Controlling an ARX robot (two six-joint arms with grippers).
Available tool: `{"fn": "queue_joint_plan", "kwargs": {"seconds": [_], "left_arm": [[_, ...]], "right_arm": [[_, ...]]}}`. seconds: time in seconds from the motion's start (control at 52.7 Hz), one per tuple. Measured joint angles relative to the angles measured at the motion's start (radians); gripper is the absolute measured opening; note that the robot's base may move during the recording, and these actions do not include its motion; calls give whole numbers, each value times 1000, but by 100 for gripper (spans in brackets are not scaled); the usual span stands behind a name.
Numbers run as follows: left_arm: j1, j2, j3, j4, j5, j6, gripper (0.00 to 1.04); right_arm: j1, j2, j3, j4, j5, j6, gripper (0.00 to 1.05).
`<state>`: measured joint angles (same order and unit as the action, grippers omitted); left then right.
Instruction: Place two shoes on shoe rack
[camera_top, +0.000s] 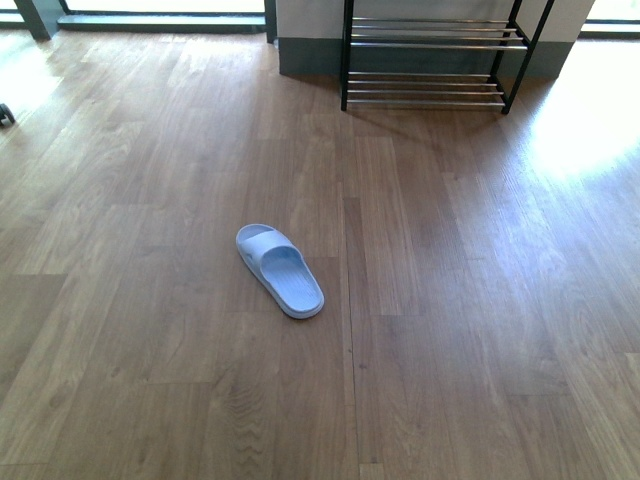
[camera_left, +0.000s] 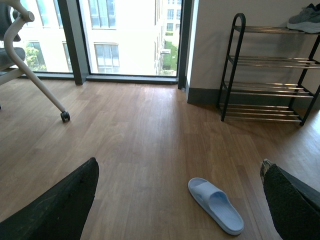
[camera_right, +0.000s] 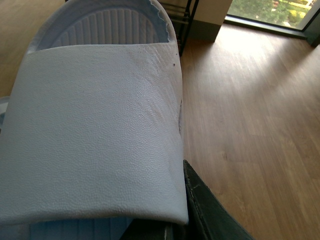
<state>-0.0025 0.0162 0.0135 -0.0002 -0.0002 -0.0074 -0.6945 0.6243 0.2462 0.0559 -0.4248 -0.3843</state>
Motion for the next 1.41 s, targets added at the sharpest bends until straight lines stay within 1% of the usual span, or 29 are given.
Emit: {"fn": "queue_joint_plan", "kwargs": {"seconds": [1.405], "left_arm": [[0,0,0,0,0,0,95]], "right_arm": [[0,-3,-1,0,-5,0,2]]}}
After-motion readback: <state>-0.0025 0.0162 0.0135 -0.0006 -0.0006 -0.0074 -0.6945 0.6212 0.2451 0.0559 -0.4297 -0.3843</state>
